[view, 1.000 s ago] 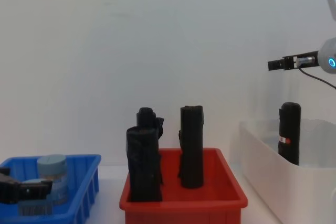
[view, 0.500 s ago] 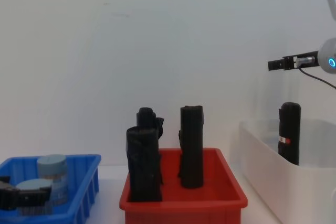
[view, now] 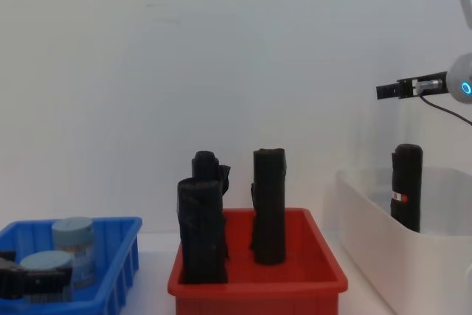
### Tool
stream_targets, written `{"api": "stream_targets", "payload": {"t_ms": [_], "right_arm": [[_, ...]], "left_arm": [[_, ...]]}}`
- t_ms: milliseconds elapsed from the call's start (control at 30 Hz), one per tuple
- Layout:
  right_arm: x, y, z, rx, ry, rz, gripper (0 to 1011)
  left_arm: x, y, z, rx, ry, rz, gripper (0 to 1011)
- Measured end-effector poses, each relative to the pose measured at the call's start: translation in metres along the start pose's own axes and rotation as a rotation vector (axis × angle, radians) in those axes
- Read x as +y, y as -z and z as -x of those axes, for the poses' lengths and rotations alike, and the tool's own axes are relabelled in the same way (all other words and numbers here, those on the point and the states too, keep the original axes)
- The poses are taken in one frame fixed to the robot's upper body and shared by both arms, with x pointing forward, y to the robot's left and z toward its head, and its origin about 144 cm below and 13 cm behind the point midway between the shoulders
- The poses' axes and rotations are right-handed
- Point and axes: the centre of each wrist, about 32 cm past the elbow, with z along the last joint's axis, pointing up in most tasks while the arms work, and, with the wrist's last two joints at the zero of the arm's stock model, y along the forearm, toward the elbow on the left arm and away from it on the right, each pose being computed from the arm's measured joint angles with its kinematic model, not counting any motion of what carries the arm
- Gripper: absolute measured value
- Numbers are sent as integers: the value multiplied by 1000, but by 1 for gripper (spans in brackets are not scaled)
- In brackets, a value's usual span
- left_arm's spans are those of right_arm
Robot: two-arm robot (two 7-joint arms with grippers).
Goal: Pick the cotton swabs from the blue box and place them into the white box.
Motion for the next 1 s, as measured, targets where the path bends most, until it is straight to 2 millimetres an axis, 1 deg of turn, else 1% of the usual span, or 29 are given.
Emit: {"api": "stream_targets", "payload": {"t_ms": [333,533,600,633,667,700,800,1000], "right_arm": [[0,0,0,0,0,0,1002],[0,0,0,0,0,0,1002],[0,0,0,0,0,0,1002],[0,0,0,0,0,0,1002],[0,0,0,0,0,0,1002],[0,0,0,0,0,0,1002],[0,0,0,0,0,0,1002],[0,0,0,0,0,0,1002]], "left_arm": [[-1,0,-2,-3,3,-1,1004],[-1,0,-3,-4,4,-2,883],[-1,1,-3,-4,5,-2,814],[-2,1,-3,-4,5,-2,797],[-2,1,-3,-4,5,-2,737],[-2,1,-3,-4,5,-2,718],[-2,1,-3,-4,6,-2,669],[-2,1,-3,-4,6,-2,669]]}}
